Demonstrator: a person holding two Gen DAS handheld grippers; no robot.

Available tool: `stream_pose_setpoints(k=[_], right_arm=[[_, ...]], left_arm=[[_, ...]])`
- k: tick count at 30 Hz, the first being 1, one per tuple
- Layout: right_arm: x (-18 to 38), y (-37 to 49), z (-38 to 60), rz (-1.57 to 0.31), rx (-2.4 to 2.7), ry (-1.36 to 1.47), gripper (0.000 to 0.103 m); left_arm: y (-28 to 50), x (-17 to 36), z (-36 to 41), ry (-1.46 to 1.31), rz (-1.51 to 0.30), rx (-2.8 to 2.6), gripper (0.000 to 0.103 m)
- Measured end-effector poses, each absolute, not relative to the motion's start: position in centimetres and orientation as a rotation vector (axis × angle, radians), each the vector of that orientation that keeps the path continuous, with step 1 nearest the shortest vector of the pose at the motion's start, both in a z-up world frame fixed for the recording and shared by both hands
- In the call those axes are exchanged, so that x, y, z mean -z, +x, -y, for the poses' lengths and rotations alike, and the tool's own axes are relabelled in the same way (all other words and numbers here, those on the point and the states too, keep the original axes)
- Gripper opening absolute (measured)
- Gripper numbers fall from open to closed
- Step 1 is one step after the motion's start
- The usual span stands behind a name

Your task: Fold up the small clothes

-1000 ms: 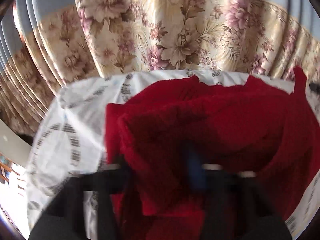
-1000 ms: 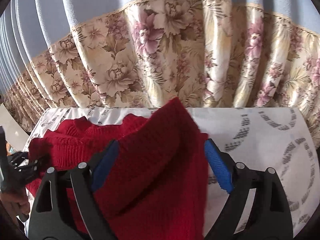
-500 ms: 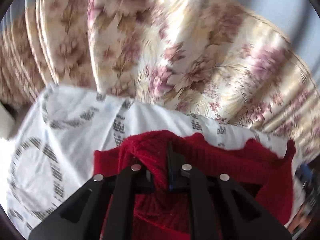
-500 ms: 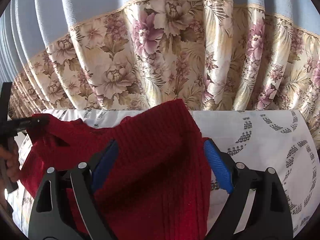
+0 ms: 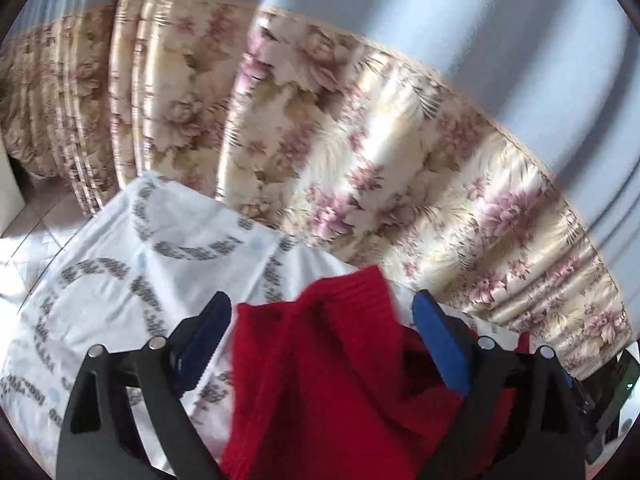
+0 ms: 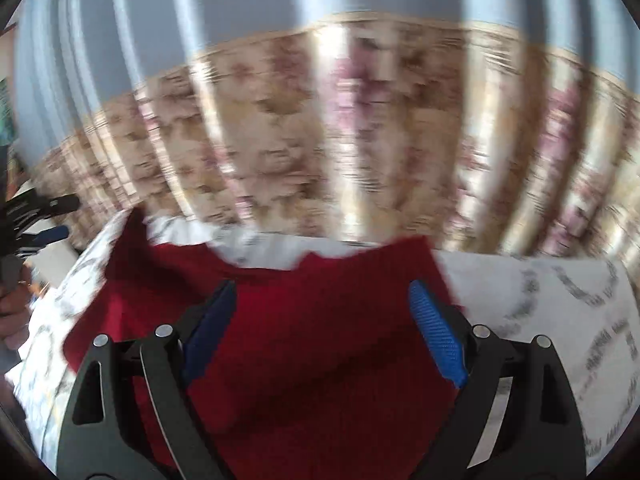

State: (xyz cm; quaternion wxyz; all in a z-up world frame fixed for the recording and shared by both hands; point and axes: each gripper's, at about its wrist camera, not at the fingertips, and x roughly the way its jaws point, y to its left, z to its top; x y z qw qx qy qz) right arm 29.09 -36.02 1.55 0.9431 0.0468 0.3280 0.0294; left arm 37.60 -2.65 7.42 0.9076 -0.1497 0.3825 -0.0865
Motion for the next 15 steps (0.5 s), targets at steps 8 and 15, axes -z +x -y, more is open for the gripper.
stream_pose_setpoints(k=[8,15], right_arm=[[-0.2,31.8,30.9,-0.782,-0.042,0.014,0.089],[0.9,30.3,31.5,-0.814,0.070,-0.050,0.090]], left_arm=[[36.1,-3.7,5.1,-0.104,-0.822,0.166,0.093],[35.9,-1.8,8.1,0.002,-0.875,0.320,0.093]])
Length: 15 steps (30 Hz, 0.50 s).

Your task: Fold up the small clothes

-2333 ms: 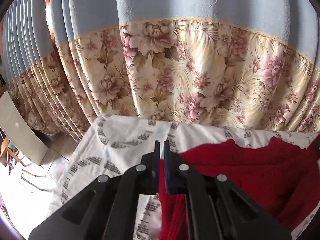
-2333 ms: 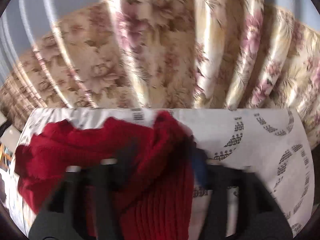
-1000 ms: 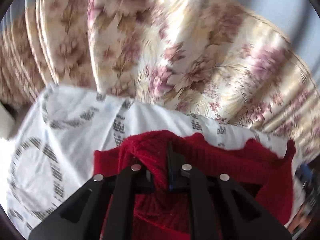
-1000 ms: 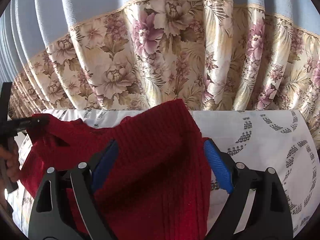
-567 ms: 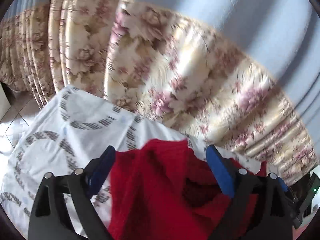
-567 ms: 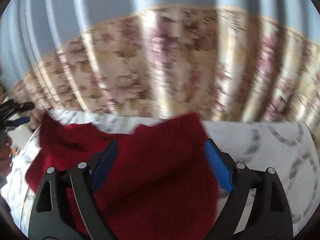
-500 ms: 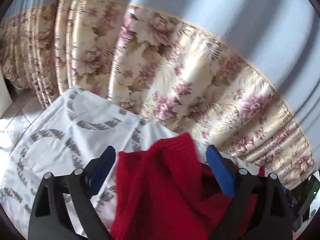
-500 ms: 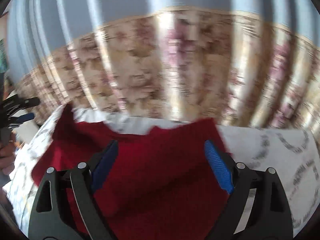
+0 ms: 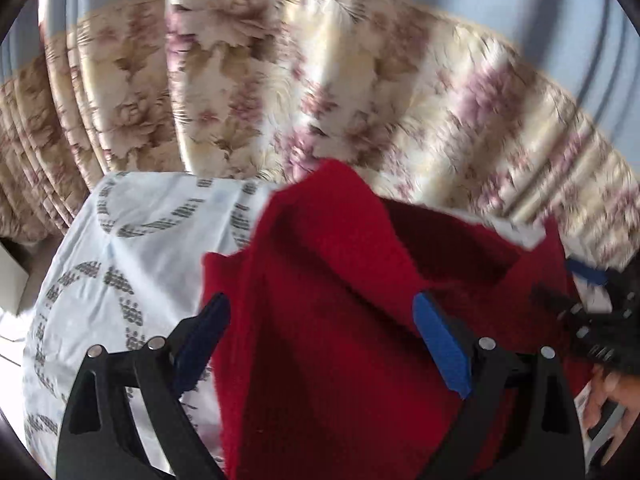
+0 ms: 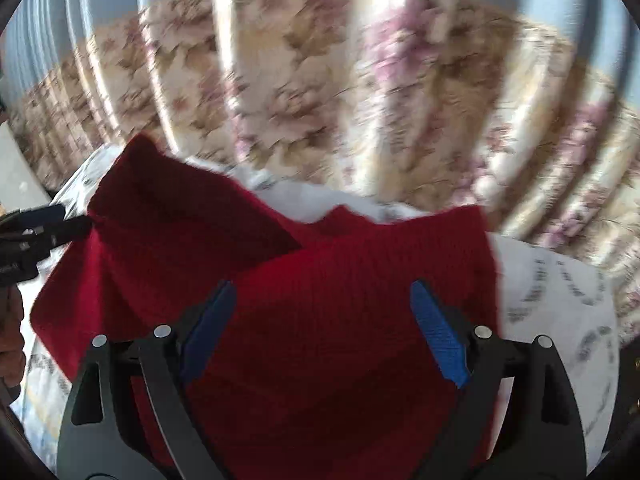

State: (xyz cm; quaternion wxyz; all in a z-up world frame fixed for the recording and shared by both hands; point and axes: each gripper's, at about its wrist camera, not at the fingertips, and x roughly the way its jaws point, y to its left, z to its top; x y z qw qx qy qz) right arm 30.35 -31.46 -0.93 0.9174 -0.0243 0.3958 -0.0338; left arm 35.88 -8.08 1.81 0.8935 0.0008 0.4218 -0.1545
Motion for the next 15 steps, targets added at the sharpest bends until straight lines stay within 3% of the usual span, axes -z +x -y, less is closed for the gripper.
stream_pose_setpoints(k=[4,6,9,10,11,15], right_arm=[[1.6,30.4,34.6,-0.807,0.141,0.025,0.092],[1.9,31.6,35.3,-0.798,0.139,0.034,0.088],[3.4,33.9,35.3,-0.880,0.143,-0.010,0.056],[4.2,34.6,35.3,-0.927,0.127,-0.006,0.028],[4.8,35.1,35.3,-0.958,0.125,-0.022,0.017],[4.5,35.0,36.0,-0.916,0.144,-0.041,0.009]], left_arm=[[36.3,-1.3,8.3,-0.055,-0.894,0.327,0.093],[36.5,-1.3,8.2,-0.090,-0.886,0.315,0.093],[37.5,-1.1,9.1,-0.060,-0.889,0.288,0.093],[38.1,-1.0,9.6,-0.042,-0.894,0.282,0.093],[39.0,-0.6,10.5,-0.008,-0.917,0.268,0.093],[41.9,1.4,13.0,0.108,-1.005,0.249,0.093]])
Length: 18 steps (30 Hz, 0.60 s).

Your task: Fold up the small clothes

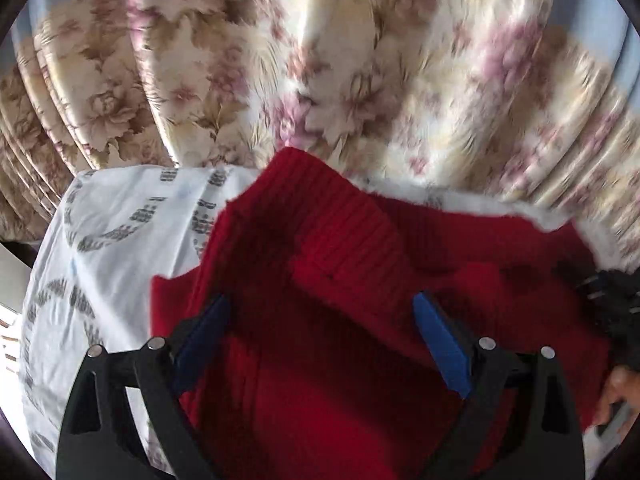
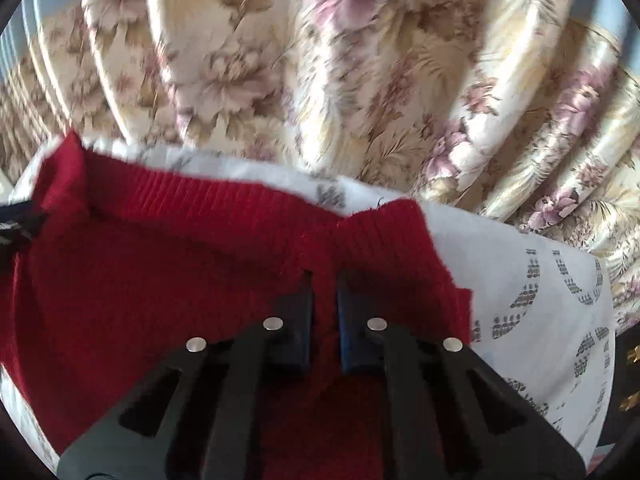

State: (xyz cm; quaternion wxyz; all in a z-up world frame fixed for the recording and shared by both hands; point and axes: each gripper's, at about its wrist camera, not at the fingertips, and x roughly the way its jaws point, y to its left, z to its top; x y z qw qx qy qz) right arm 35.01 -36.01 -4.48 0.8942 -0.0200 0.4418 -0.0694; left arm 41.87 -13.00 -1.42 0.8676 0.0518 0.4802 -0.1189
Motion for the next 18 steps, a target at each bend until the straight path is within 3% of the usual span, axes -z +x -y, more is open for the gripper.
stream_pose_setpoints(k=[7,9,10,11,13,18], right_arm=[[1.5,35.7,39.8,-0.774,0.180,0.068,0.009],[1.8,36.7,40.4,-0.790,0.174,0.089,0.011],[2.0,37.2,40.7,-0.802,0.188,0.091,0.019],[2.7,37.9,41.1,-0.838,0.215,0.090,0.037],[4.0,38.9,41.9,-0.894,0.236,0.101,0.058],[4.1,36.9,42.8,-0.902,0.232,0.094,0.061]], left_arm=[[44.5,2.6,10.9,0.118,-0.959,0.053,0.093],[45.0,3.1,10.3,0.144,-0.936,-0.001,0.085],[45.2,3.2,9.9,0.143,-0.931,-0.013,0.079],[45.3,3.3,9.4,0.137,-0.921,-0.042,0.070],[45.6,3.1,8.7,0.122,-0.905,-0.074,0.067],[46.0,1.6,6.6,0.103,-0.854,-0.184,0.062]])
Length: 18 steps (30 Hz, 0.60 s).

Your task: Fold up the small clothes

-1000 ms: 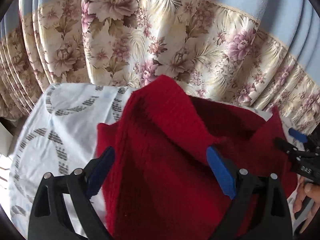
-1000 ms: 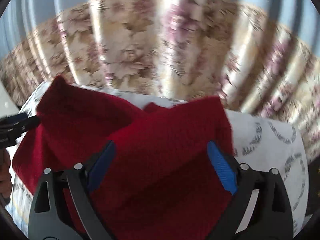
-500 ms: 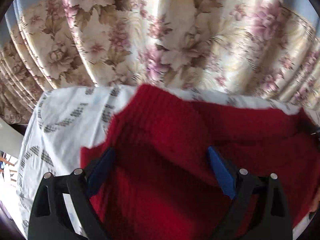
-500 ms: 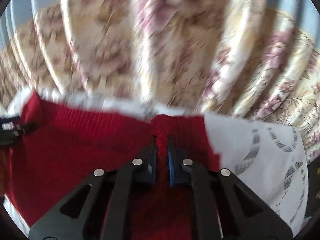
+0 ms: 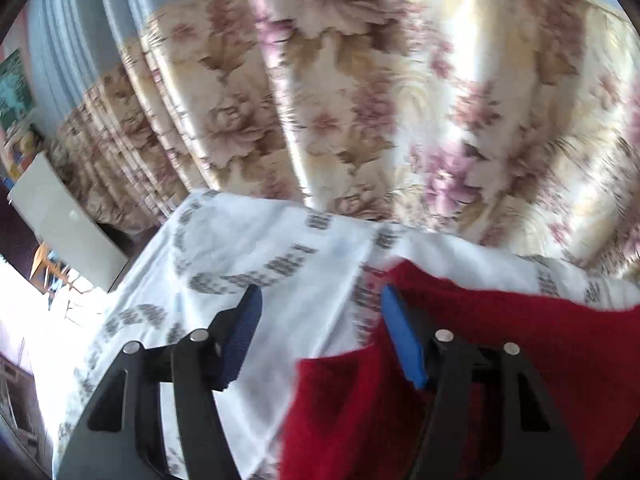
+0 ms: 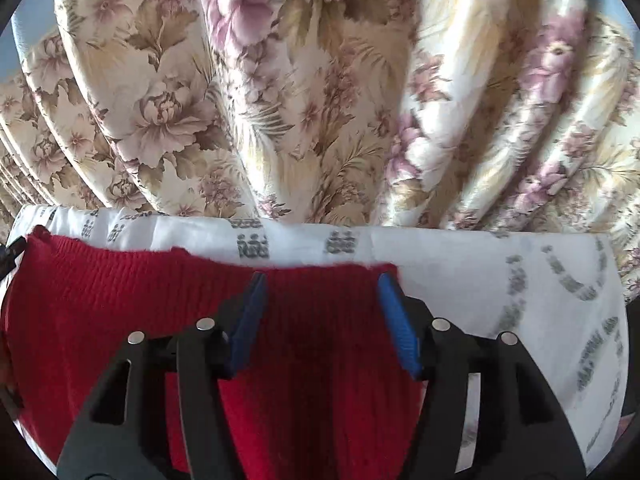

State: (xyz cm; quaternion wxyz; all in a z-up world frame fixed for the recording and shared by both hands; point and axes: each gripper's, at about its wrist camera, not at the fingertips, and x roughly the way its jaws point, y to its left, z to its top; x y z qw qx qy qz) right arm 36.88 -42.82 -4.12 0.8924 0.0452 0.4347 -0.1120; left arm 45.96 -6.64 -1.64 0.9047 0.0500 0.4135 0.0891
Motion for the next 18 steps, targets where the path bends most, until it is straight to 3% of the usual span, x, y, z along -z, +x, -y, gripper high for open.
stream_pose_setpoints(k=[4,8,11,18], right_arm=[[0.9,31.4,43.4,-0.803,0.235,0.083,0.079],[-1.0,25.3,42.8,-0.718,0.265,0.031,0.084],[-1.0,22.1,42.1,-0.698,0.294,0.006,0.088],[0.6,19.6,40.1,-0.686,0.358,-0.043,0.090]], left_arm=[[44.3,-0.1,5.7,0.034,-0.860,-0.012,0.064],[38.2,-3.7,5.9,0.008,-0.728,0.112,0.082],[33.0,-5.2,6.6,-0.013,-0.662,0.193,0.089],[27.3,-4.8,9.8,-0.055,-0.638,0.266,0.091]])
